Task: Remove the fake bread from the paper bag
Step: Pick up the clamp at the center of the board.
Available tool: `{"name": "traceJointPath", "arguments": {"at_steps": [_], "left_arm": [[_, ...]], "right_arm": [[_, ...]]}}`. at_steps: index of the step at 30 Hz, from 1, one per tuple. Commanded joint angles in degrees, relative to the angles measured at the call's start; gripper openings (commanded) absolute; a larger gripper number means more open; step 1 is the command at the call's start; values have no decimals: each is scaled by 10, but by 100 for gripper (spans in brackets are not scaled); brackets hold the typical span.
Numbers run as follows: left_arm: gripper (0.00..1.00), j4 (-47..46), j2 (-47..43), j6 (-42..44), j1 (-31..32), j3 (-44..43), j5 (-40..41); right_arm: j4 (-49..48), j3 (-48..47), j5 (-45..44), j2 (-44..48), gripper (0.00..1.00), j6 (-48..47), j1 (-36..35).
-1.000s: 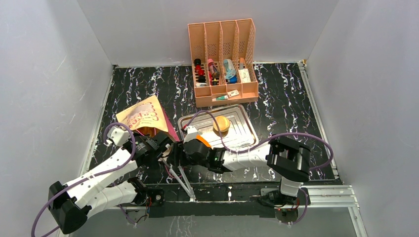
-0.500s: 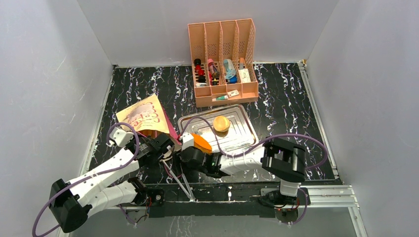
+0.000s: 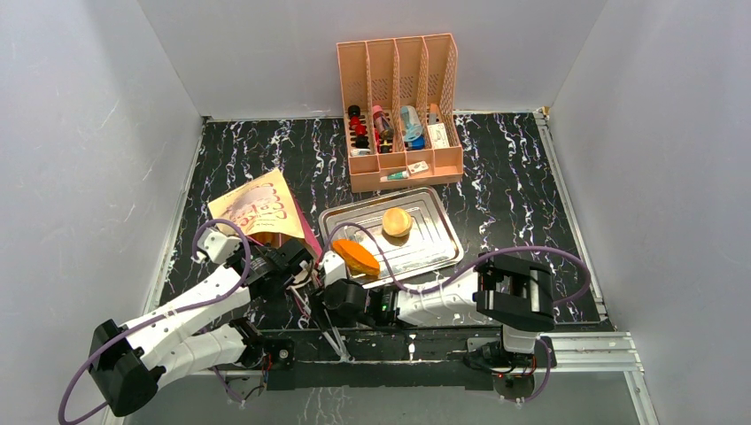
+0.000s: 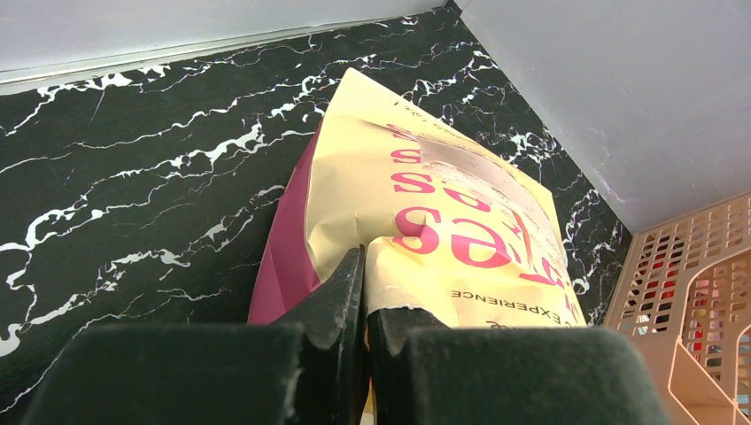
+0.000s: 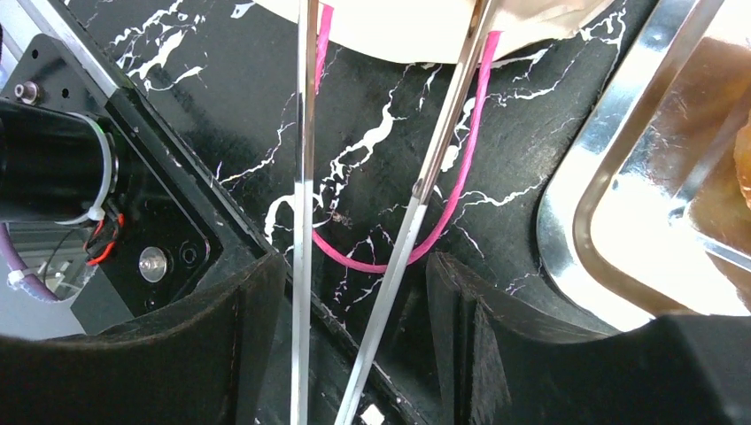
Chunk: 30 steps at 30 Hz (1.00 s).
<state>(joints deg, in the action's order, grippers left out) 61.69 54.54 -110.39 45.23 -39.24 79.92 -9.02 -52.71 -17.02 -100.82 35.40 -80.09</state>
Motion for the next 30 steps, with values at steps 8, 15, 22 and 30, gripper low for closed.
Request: {"name": "traceJointPath", "arguments": {"at_steps": [8,15,22,30], "left_arm": [[0,-3,-3,-6,2,11,-6],[0,-19,-8,7,2,14,-11],[0,-29,-20,21,2,22,-13],[0,-32,-26,21,2,29,-13]], "right_arm": [[-5,-33,-25,-45,58,-10,-19],[8,-71,-30,-83,58,-10,-20],[36,-94,-45,-83,58,-10,-18],[8,-25,-12,15,58,78,8]]}}
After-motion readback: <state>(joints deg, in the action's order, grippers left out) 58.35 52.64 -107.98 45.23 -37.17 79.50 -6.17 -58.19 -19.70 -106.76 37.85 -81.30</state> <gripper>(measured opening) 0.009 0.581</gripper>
